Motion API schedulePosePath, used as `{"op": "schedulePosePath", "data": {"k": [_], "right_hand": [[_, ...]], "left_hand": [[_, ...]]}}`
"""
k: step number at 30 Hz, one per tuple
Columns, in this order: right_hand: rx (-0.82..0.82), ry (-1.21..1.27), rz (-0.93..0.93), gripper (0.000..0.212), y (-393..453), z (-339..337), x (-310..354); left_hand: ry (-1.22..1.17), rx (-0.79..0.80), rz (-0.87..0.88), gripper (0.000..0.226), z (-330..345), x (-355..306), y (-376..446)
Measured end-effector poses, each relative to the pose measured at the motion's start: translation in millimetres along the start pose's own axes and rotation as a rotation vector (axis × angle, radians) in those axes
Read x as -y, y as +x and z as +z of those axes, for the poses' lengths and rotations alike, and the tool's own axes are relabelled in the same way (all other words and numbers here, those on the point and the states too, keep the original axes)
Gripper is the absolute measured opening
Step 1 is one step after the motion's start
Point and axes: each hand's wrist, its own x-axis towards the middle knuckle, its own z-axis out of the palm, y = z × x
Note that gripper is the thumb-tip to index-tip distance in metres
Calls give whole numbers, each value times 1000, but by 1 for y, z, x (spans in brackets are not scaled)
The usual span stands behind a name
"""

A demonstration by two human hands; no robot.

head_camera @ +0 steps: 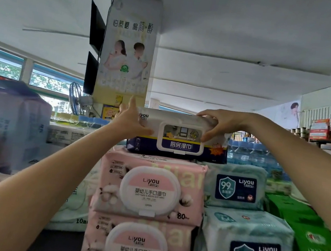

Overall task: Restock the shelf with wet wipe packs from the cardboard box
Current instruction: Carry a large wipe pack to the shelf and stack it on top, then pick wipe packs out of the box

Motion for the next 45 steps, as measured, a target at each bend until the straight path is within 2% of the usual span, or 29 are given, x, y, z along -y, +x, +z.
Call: {"op": "schedulePosePath", "data": {"k": [3, 7, 10, 14, 16, 19, 24, 26, 28, 31, 35, 39, 42, 45], "right_hand": [[-57, -28, 22, 83, -10, 0, 5], [-296, -48, -2, 74, -42, -7, 16], [-350, -80, 29, 62, -82, -9, 32], [-316, -131, 201, 55, -165, 2, 39], [-249, -177, 313, 50, -222, 15, 43], [-57, -251, 494, 33, -316, 44, 55], [225, -288, 820, 18, -515, 89, 83], [267, -222, 983, 23, -608, 101, 99], [271, -155, 1225, 36, -701, 113, 123], [267, -48, 1560, 43, -826, 137, 168], [313, 153, 1896, 47, -967, 174, 235], [390, 355, 2049, 19, -1076, 229, 276], [376, 474, 2059, 54, -1138, 291, 290], [446, 647, 2069, 72, -1176, 358, 303]], "left_hand": [[78, -129, 52, 92, -2, -5, -5], [120, -155, 192, 68, -1, -24, -19], [137, -82, 332, 61, 3, -48, -44], [-45, 66, 519, 50, 22, -90, -97], [-130, 179, 650, 48, 40, -114, -136], [-232, 454, 825, 45, 73, -151, -215], [-373, 898, 992, 42, 123, -220, -381], [-347, 1041, 1110, 43, 137, -245, -455], [-297, 1173, 1265, 50, 143, -266, -529], [-245, 1363, 1476, 56, 142, -289, -628], [-230, 1516, 1675, 54, 140, -310, -744], [-195, 1711, 1732, 50, 148, -320, -854], [-122, 1851, 1700, 48, 167, -320, -941], [-18, 1980, 1613, 48, 179, -310, -1018]]}}
